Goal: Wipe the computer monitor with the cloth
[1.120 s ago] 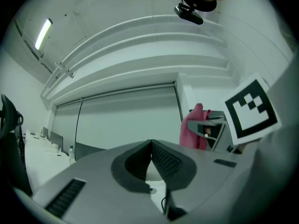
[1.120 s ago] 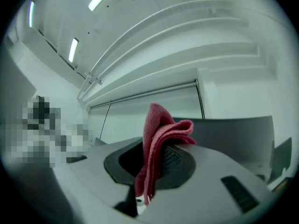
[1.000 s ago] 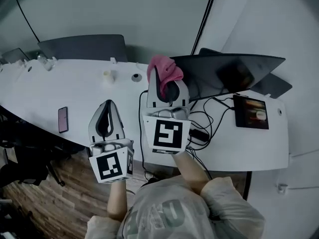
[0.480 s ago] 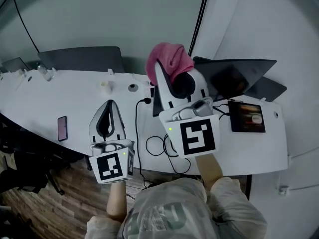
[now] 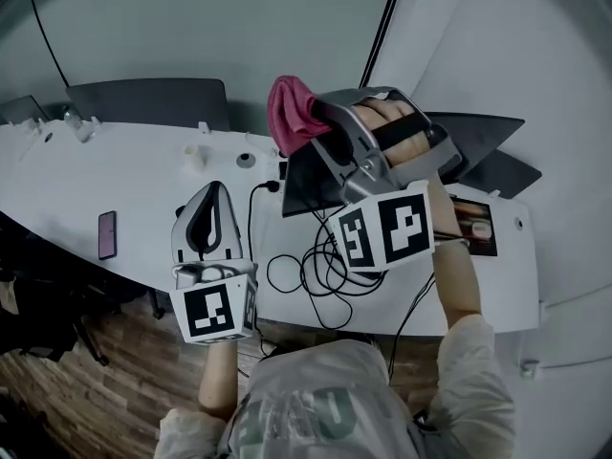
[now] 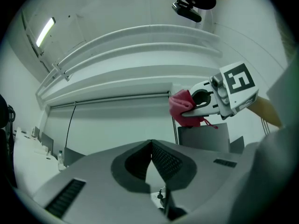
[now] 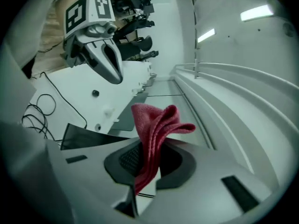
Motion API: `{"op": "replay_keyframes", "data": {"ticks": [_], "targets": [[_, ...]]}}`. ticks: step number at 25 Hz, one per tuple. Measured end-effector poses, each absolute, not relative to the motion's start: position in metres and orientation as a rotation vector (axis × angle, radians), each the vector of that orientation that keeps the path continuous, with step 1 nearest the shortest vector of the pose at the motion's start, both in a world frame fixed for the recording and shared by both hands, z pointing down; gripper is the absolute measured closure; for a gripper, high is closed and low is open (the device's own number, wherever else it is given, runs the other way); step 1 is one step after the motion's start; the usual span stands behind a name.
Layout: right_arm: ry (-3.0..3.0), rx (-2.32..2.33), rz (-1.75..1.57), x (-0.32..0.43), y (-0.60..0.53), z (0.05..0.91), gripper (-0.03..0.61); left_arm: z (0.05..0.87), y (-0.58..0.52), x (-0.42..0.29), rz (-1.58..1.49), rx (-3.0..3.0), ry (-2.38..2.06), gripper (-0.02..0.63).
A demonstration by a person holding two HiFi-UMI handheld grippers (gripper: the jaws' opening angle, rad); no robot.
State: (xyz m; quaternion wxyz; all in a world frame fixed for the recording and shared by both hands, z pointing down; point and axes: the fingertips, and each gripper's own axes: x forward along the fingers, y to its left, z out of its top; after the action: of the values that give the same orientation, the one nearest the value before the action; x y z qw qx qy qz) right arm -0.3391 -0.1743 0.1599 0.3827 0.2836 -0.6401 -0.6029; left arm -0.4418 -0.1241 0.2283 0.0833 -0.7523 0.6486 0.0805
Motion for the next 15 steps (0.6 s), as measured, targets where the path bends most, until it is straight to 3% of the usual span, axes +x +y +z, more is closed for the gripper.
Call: {"op": "replay_keyframes", "data": {"ticks": [15], "targets": [[-1.585,0.455,-1.469,-0.306,-0.195,0.197,0.525,0.232,-0.124,-0.385,0.244,-2.227,1.976,0.598]]}}
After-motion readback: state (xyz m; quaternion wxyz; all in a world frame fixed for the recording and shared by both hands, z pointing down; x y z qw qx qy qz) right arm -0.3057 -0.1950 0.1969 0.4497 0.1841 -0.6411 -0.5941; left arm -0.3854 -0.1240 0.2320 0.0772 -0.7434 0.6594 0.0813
